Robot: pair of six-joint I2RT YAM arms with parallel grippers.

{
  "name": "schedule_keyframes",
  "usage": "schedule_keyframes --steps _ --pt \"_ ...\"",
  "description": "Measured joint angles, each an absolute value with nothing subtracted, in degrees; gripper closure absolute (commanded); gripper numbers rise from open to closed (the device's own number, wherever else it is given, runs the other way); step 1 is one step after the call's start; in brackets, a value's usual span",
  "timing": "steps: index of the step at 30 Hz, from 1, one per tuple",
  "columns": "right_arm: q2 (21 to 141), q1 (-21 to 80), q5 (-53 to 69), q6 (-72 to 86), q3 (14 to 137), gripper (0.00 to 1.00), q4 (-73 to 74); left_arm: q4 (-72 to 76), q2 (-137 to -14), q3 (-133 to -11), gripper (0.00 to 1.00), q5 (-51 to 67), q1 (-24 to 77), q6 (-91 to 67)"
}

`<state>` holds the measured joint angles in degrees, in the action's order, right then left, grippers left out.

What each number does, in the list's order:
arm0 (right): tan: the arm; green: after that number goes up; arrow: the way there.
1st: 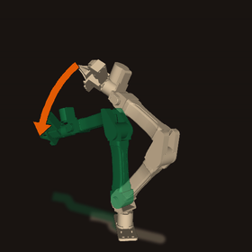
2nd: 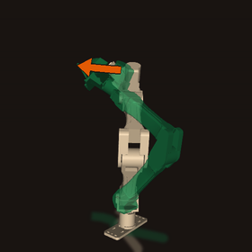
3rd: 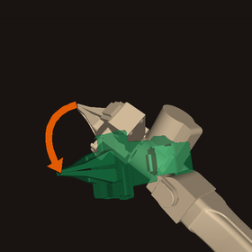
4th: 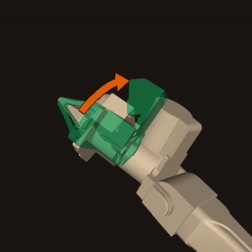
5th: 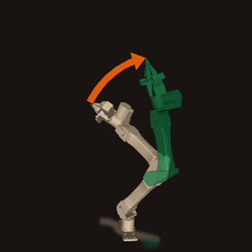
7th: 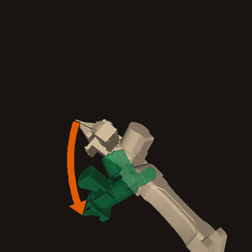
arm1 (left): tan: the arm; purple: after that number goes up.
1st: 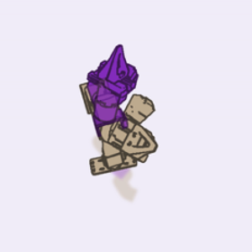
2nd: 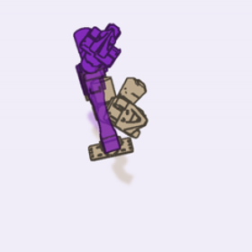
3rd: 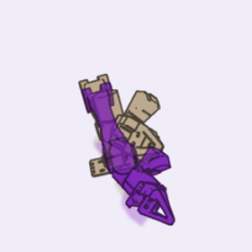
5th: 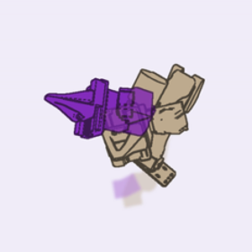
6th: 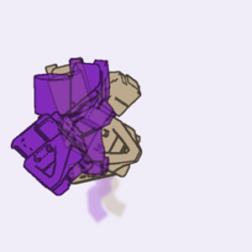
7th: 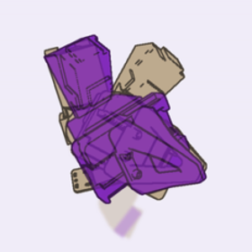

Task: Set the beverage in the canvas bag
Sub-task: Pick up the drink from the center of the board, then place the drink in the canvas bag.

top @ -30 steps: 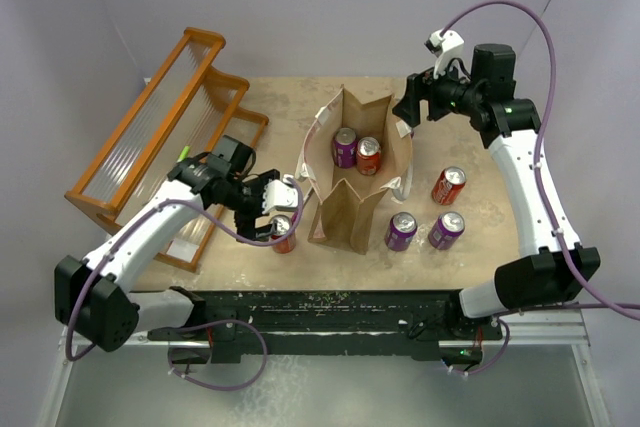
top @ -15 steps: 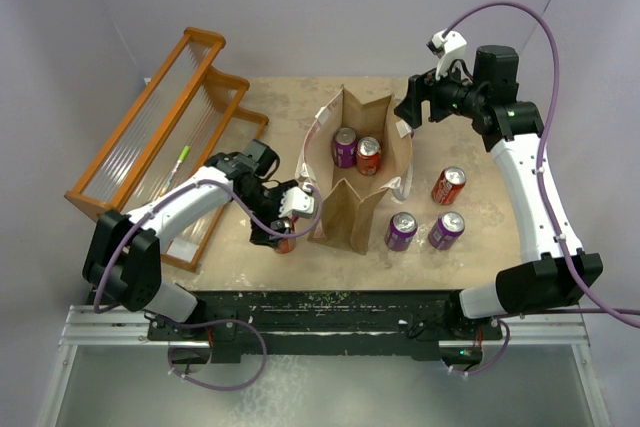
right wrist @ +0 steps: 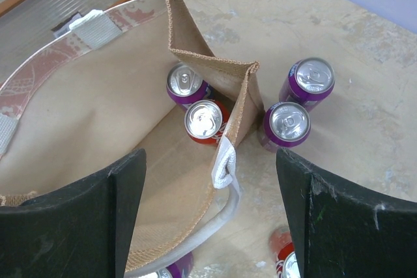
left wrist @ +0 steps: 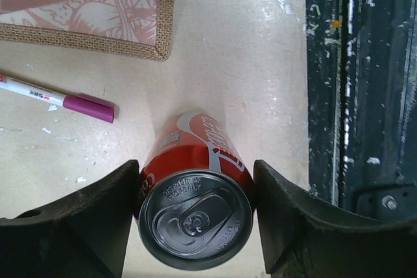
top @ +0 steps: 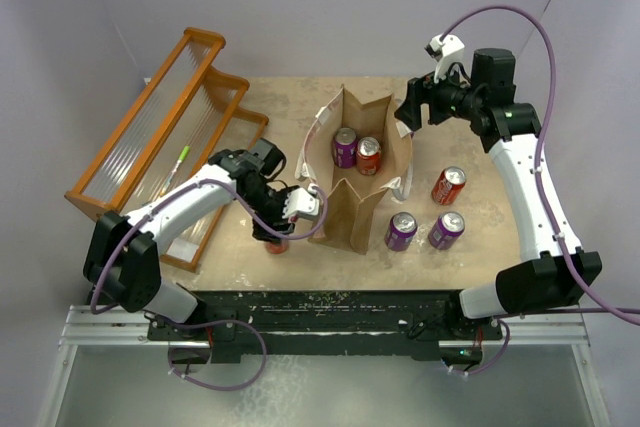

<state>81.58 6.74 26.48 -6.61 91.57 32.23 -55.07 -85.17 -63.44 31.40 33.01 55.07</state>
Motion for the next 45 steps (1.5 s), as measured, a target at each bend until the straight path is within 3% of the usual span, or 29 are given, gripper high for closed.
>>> schedule_keyframes --steps 13,21,31,45 --pt "85.14 6.74 26.28 -7.03 94.67 0.19 32.18 -79.40 -80.66 -98.52 1.00 32.47 33.04 59.44" --pt "88.97 6.74 26.30 -6.94 99.24 0.20 32.08 -81.14 -77.91 -115.11 1.00 34.24 33.04 56.01" --pt "88.84 6.74 26.52 -6.11 99.35 0.19 30.39 -73.45 -100.51 -132.31 1.00 37.80 34.63 52.03" --pt "81.58 5.67 26.48 -5.61 93.89 0.18 29.21 -71.16 -124.70 -138.12 1.00 34.41 38.00 56.53"
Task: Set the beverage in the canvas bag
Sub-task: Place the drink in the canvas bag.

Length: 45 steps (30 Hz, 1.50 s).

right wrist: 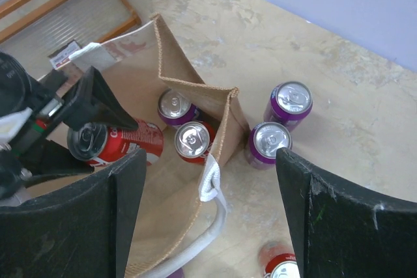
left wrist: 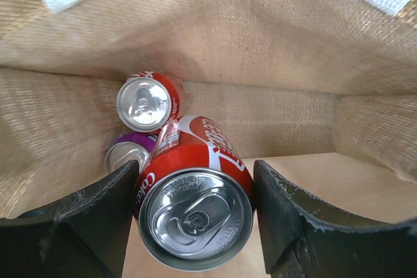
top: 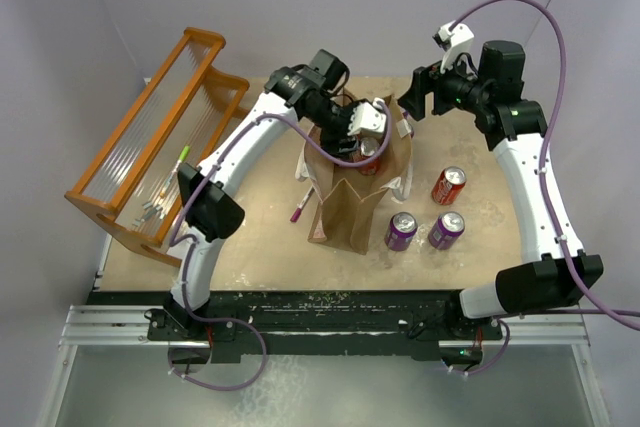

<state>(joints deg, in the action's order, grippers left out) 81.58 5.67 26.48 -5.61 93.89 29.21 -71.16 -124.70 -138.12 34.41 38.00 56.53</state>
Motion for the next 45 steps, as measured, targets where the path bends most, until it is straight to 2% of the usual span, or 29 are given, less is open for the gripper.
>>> schedule_keyframes --steps 8,15,32,37,45 --pt "81.19 2.68 26.41 -5.61 91.66 0.18 29.21 -73.19 -127.50 -137.47 1.00 31.62 39.64 61.04" --pt "79.31 1.28 26.22 -5.67 89.82 0.18 29.30 -72.47 -127.61 -131.17 1.00 28.45 39.66 63.83" --pt "78.11 0.95 25.96 -6.61 89.01 0.18 29.67 -64.88 -130.26 -126.65 0.99 26.28 39.75 64.10" --pt "78.87 0.89 25.58 -7.05 89.01 0.18 29.69 -64.18 -131.09 -126.63 0.91 25.71 39.75 64.10" --pt "79.96 0.73 24.95 -7.53 89.01 0.18 29.71 -63.09 -131.94 -125.69 0.68 25.74 39.68 64.12"
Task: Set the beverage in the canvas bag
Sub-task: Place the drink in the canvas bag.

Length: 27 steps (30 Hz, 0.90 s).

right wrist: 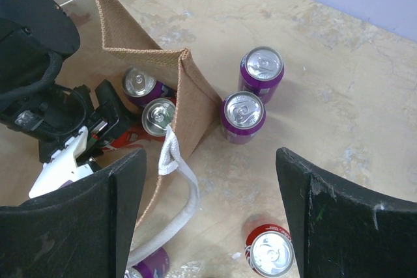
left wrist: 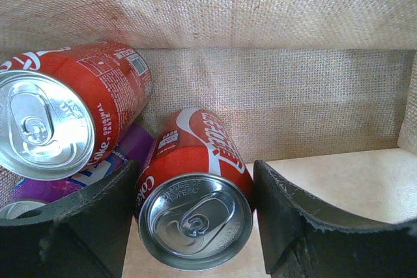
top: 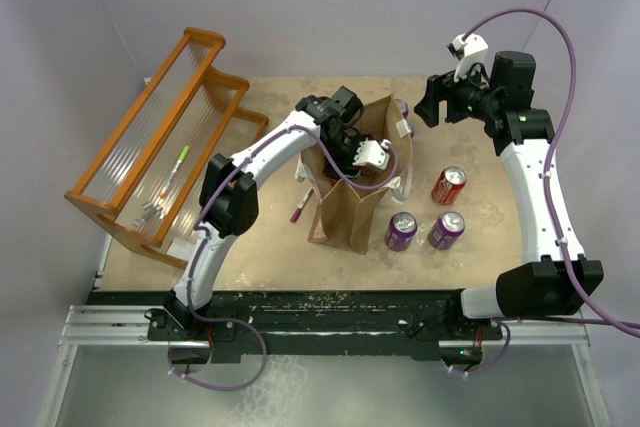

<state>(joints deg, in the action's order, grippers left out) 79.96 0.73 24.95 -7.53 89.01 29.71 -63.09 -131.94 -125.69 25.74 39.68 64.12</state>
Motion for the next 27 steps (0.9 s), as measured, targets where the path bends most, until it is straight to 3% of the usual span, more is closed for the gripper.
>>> schedule_keyframes --steps 6,15,27 --pt "80.27 0.73 24.95 -7.73 89.01 0.18 29.71 -63.09 -131.98 -125.69 0.41 25.78 39.33 64.10" --pt "80.60 0.73 24.95 -8.21 89.01 0.18 29.80 -62.54 -131.98 -125.69 0.12 25.39 38.92 63.57" --pt "80.60 0.73 24.97 -8.64 89.01 0.18 30.37 -62.65 -131.55 -125.69 0.02 25.36 38.46 61.69"
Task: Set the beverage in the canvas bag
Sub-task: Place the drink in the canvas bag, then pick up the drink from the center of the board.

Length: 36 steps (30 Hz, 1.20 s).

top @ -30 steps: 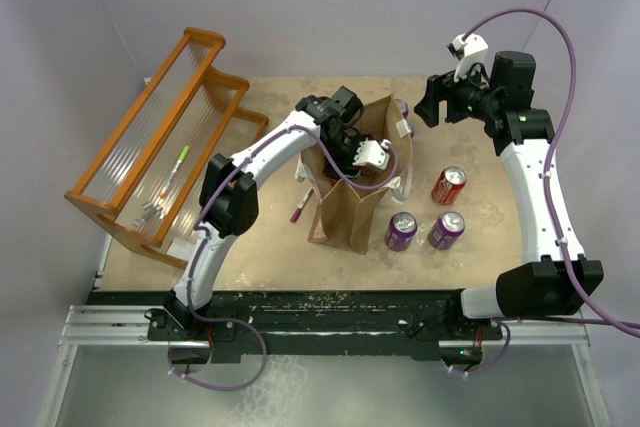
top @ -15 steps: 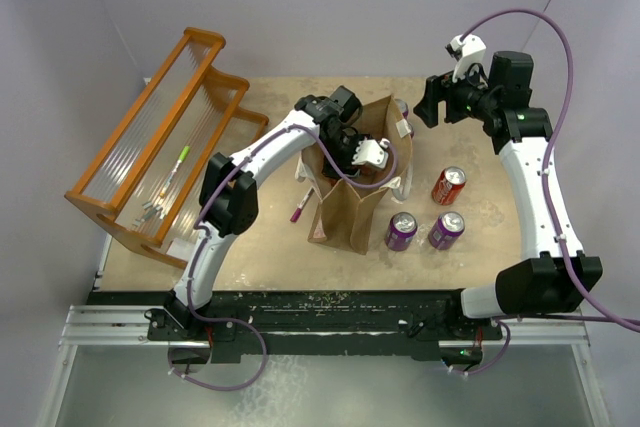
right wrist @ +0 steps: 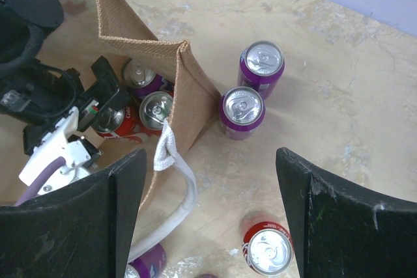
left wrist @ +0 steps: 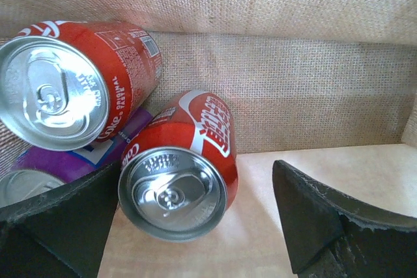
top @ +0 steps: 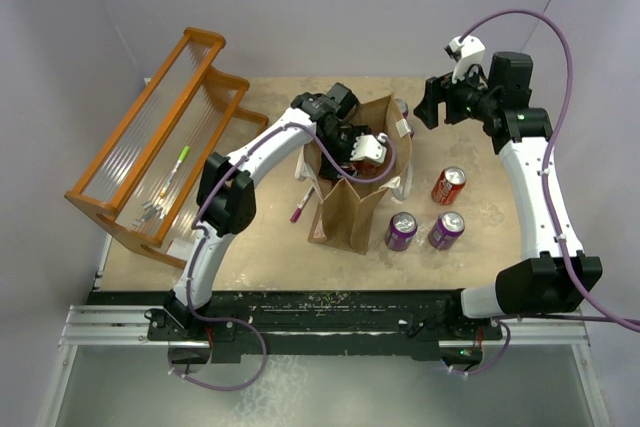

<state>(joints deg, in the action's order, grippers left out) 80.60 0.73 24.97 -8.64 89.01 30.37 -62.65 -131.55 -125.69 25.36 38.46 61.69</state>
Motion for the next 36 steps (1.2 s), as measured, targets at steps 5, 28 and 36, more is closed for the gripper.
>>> schedule_keyframes --steps 5,28,36 --pt "80.60 0.73 24.75 -9.72 89.01 0.18 31.29 -63.16 -129.45 -125.69 0.00 25.74 38.39 61.54" --pt "92.84 -11.05 18.37 -28.80 87.53 0.00 48.97 -50.37 -114.61 -126.54 0.01 28.01 31.05 45.41" --pt "94.89 -10.94 15.73 -34.11 83.88 0.01 52.93 -46.33 -114.56 -126.67 0.01 26.83 31.24 42.59"
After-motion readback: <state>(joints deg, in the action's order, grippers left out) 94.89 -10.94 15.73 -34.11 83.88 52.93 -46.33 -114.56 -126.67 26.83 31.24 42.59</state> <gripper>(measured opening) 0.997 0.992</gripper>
